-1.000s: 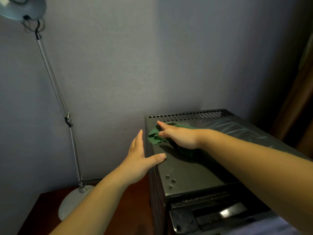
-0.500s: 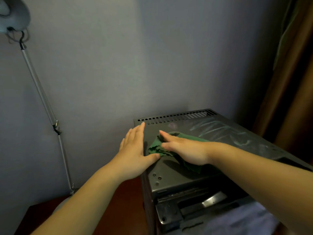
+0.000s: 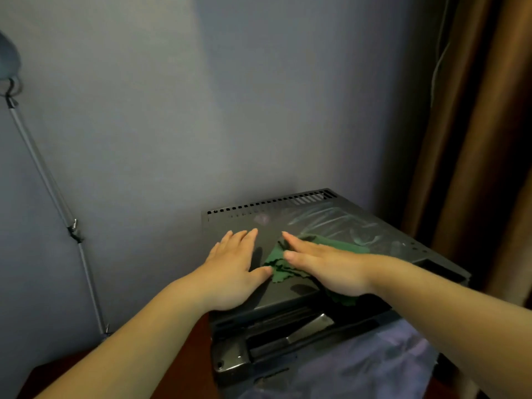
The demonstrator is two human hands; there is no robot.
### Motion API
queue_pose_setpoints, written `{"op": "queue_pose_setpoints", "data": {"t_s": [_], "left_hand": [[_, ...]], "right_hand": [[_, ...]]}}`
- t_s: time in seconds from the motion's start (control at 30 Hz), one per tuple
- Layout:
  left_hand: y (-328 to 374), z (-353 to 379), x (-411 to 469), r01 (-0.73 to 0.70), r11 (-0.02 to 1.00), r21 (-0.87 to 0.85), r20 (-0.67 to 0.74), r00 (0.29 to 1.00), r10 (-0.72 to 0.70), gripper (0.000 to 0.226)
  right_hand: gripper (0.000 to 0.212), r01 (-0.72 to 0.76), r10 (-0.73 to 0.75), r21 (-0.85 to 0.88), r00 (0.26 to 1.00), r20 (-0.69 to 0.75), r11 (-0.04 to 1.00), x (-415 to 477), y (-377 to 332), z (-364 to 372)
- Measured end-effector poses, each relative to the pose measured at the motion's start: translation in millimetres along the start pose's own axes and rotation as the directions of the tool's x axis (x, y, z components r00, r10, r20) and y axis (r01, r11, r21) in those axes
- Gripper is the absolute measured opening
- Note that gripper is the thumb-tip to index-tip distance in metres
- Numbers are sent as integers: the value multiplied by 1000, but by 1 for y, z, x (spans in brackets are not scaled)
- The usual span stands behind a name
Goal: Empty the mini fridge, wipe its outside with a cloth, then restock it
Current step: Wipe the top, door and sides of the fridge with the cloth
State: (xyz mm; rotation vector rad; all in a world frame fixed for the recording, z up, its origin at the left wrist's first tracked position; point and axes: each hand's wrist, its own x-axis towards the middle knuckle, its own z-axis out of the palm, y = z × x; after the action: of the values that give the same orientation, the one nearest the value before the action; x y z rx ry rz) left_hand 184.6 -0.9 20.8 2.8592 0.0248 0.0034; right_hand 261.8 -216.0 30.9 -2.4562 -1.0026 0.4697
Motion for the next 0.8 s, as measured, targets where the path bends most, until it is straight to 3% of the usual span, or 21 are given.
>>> {"op": "queue_pose_setpoints", "data": {"t_s": [0.1,0.27,0.37,0.53,0.6,0.8], "left_hand": [[13,3,0,38,999,25,50,998,-39,83],[30,6,-1,123,988,96,59,990,-129,83],[35,10,2,196,972,133,49,978,-204,82],[47,16,4,303,938,166,40,949,-313,75],[51,18,4,345,924,167,20,936,-353,75],[60,23,-4,369,921,121,-127,926,-355,77]], "right_hand": [[66,-41,41,12,999,-6,999,-20,35,-21],[78,-142,141,-20,988,-58,990,-20,75,-44],[66,-81,76,-160,997,-33,984,-18,61,-33],[75,57,-49,-142,997,59,988,-27,68,-28],[89,14,-10,-120,999,36,993,-30,90,-43],[84,-174,169,-140,984,-49,975,-13,118,-70]]}}
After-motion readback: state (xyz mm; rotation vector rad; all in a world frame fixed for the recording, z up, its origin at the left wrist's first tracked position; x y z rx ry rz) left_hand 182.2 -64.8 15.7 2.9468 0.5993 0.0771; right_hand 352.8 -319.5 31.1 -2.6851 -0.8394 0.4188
